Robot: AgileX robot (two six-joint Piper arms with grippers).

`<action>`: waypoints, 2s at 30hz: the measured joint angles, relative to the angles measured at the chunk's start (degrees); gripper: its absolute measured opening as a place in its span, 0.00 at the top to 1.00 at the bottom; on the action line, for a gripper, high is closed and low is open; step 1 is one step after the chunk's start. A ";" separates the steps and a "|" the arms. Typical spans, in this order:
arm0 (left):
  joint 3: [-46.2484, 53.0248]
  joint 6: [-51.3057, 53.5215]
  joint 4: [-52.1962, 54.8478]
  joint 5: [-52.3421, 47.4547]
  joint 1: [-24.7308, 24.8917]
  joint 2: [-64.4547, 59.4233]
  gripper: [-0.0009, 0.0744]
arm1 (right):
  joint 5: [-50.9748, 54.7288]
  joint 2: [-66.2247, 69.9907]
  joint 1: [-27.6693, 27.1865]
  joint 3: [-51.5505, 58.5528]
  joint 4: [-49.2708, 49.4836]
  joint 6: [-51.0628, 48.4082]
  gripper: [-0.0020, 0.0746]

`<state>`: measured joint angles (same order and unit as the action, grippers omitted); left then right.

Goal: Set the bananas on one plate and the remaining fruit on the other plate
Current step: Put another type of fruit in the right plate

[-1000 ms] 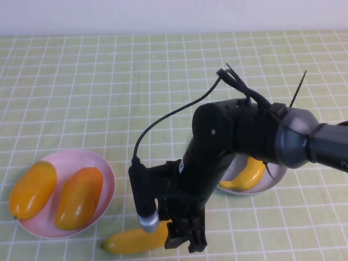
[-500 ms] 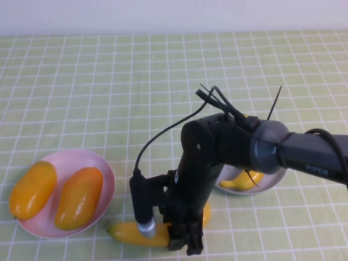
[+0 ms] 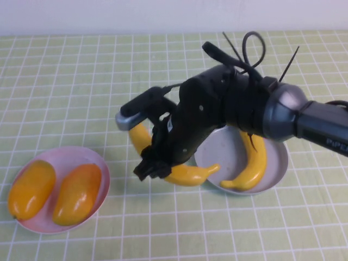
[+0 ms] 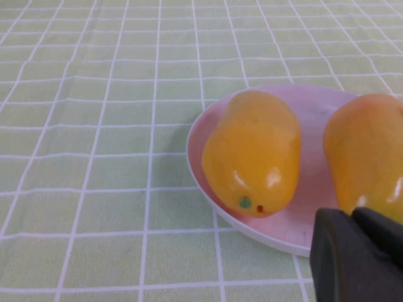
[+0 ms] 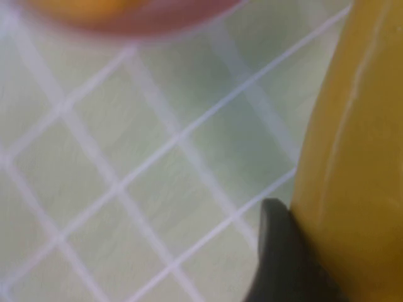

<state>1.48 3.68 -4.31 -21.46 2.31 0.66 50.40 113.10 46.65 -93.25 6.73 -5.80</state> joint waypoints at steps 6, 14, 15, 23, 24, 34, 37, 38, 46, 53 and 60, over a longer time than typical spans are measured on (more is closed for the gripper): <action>0.00 0.04 0.00 0.00 0.00 0.00 0.99 | -0.26 -0.15 -4.53 -1.31 -9.19 18.76 0.56; 0.00 0.04 0.00 0.00 0.00 0.00 0.99 | -0.15 3.37 -9.21 -1.31 -11.61 28.35 0.56; 0.00 0.04 0.00 0.00 0.00 0.00 0.99 | -0.05 3.73 -9.39 -1.31 -11.61 28.75 0.56; 0.00 0.04 0.00 0.00 0.00 0.00 0.99 | 2.71 3.75 -9.91 -1.31 -11.61 30.29 0.56; 0.00 0.04 0.00 0.00 0.00 0.00 0.99 | 3.43 3.28 -9.91 -1.31 -11.61 30.83 0.56; 0.00 0.04 0.00 0.00 0.00 0.00 0.99 | 7.29 -1.98 -9.91 1.84 -12.05 35.41 0.56; 0.00 0.04 0.00 0.00 0.00 0.00 0.99 | 6.95 -1.98 -9.91 3.60 -10.57 36.41 0.56; 0.00 0.04 0.00 0.00 0.00 0.00 0.99 | 6.62 -1.98 -9.91 3.92 -10.06 36.60 0.56; 0.00 0.04 0.00 0.00 0.00 0.00 0.99 | 5.32 0.15 -9.91 4.17 -8.69 36.96 0.57; 0.00 0.04 0.00 0.00 0.00 0.00 0.99 | 5.32 0.64 -9.91 4.20 -8.57 36.96 0.39; 0.00 0.04 0.00 0.00 0.00 0.00 0.99 | 6.43 -3.11 -9.91 4.29 -11.31 36.96 0.30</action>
<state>1.48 3.73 -4.31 -21.46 2.31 0.66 56.83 109.99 36.73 -88.95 -4.58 31.16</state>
